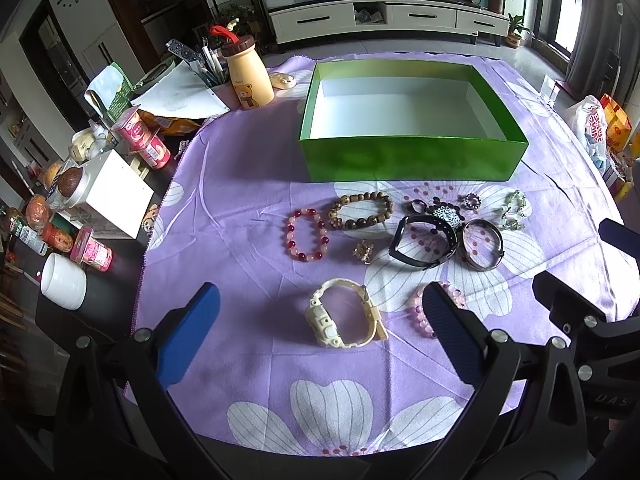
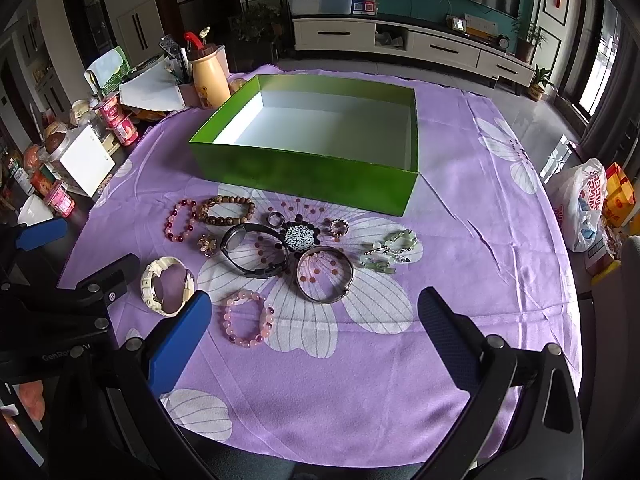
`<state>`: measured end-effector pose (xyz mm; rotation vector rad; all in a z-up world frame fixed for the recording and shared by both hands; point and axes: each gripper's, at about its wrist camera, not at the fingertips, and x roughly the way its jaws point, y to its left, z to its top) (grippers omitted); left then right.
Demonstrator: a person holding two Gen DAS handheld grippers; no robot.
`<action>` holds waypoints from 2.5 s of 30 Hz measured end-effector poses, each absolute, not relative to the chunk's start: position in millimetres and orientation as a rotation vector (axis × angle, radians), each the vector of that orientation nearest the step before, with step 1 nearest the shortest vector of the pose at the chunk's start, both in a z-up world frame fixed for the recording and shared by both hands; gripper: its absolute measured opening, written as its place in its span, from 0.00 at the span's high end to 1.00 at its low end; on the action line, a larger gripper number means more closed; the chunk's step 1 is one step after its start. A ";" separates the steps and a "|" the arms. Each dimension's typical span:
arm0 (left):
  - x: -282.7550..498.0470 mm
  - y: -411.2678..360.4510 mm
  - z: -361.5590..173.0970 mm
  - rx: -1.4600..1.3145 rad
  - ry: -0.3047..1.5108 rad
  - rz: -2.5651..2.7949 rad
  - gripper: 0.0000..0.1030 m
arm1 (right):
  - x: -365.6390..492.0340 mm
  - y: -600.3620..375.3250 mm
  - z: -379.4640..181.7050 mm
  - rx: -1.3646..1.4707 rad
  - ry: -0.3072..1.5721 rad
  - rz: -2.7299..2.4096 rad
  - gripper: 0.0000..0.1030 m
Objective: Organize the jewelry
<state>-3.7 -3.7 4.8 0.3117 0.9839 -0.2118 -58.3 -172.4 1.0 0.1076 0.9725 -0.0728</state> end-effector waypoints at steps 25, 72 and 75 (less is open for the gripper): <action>-6.1 -3.4 7.6 0.309 0.979 -0.211 0.02 | -60.1 -170.9 -1.0 0.110 0.974 -0.064 0.01; -3.9 3.8 1.6 0.242 0.982 -0.232 0.02 | -63.0 -175.0 -5.7 0.139 0.953 -0.035 0.01; 3.5 13.3 -1.3 0.162 0.997 -0.280 0.02 | -63.3 -178.9 -7.3 0.164 0.935 0.005 0.01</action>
